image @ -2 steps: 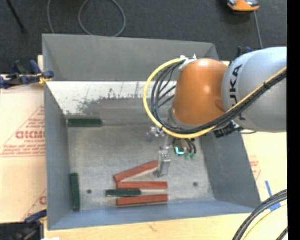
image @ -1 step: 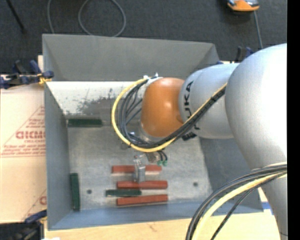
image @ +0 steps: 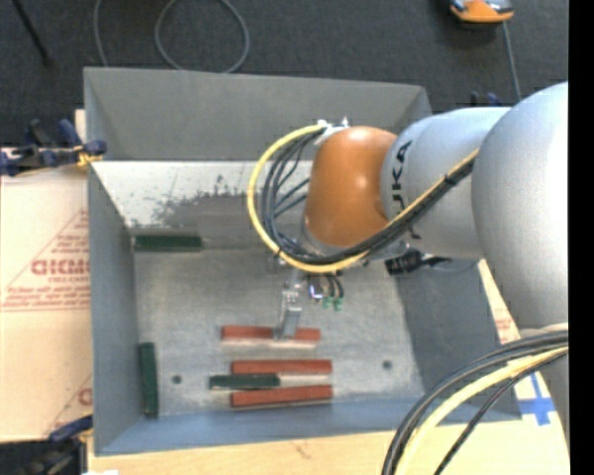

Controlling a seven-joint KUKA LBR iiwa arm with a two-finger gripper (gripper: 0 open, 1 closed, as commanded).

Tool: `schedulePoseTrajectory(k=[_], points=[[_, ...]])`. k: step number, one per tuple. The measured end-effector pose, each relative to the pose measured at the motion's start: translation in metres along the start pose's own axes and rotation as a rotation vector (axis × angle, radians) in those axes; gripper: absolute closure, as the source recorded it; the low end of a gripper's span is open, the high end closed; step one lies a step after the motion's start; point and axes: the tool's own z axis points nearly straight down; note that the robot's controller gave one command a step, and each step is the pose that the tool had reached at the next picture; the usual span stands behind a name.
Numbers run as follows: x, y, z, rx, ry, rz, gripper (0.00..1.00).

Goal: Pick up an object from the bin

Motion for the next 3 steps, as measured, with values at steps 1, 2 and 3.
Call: schedulePoseTrajectory(k=[1,2,3], points=[[0.002,0.012,0.001,-0.001,0.001,0.022,0.00],[0.011,0.017,0.032,0.001,0.008,0.070,0.00],[0.010,0.017,0.031,0.000,0.005,0.069,0.00]])
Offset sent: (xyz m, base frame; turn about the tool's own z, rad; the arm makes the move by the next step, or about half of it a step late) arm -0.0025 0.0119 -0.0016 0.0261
